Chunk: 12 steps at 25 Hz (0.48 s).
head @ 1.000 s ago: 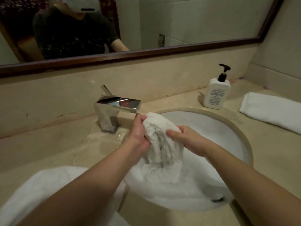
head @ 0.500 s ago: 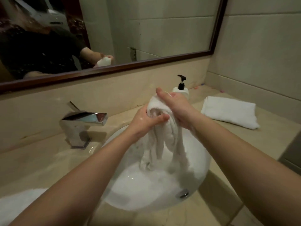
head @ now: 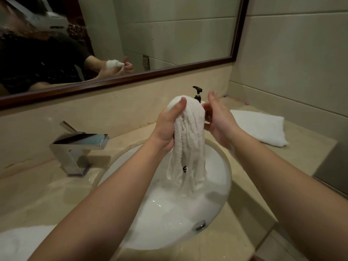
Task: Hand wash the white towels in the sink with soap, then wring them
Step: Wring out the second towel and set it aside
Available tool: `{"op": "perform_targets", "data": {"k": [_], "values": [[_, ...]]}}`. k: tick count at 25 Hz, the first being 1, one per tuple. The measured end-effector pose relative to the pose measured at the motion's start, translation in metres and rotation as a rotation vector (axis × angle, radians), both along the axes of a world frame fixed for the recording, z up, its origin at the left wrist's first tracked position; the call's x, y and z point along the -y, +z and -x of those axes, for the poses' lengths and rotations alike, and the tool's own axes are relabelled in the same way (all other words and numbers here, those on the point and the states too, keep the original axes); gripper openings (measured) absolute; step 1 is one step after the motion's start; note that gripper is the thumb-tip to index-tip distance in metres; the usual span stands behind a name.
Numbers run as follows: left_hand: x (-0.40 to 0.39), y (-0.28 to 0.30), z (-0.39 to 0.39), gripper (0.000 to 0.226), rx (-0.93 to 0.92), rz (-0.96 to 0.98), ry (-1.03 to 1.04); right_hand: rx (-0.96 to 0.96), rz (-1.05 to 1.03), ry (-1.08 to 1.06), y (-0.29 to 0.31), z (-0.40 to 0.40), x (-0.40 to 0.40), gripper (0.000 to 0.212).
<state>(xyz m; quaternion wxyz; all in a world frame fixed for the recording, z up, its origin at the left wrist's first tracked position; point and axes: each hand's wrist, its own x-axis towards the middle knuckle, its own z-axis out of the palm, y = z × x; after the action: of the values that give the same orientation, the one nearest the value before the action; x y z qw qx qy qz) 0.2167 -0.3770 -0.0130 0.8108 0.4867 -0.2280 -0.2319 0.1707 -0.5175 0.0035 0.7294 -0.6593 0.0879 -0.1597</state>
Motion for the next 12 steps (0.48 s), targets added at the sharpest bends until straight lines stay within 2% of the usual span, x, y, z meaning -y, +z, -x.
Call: {"op": "perform_targets", "data": {"k": [4,8,12], "values": [[0.004,0.001,0.003,0.066,-0.165,0.057,-0.064,-0.08,-0.041,0.078,-0.021,-0.014,0.001,0.077],[0.01,0.004,0.001,0.062,-0.342,0.124,0.003,-0.16,-0.309,0.287,-0.032,-0.022,-0.014,0.094],[0.007,-0.003,-0.011,0.068,-0.405,0.068,0.089,-0.237,-0.397,0.44,-0.052,-0.014,-0.02,0.1]]}}
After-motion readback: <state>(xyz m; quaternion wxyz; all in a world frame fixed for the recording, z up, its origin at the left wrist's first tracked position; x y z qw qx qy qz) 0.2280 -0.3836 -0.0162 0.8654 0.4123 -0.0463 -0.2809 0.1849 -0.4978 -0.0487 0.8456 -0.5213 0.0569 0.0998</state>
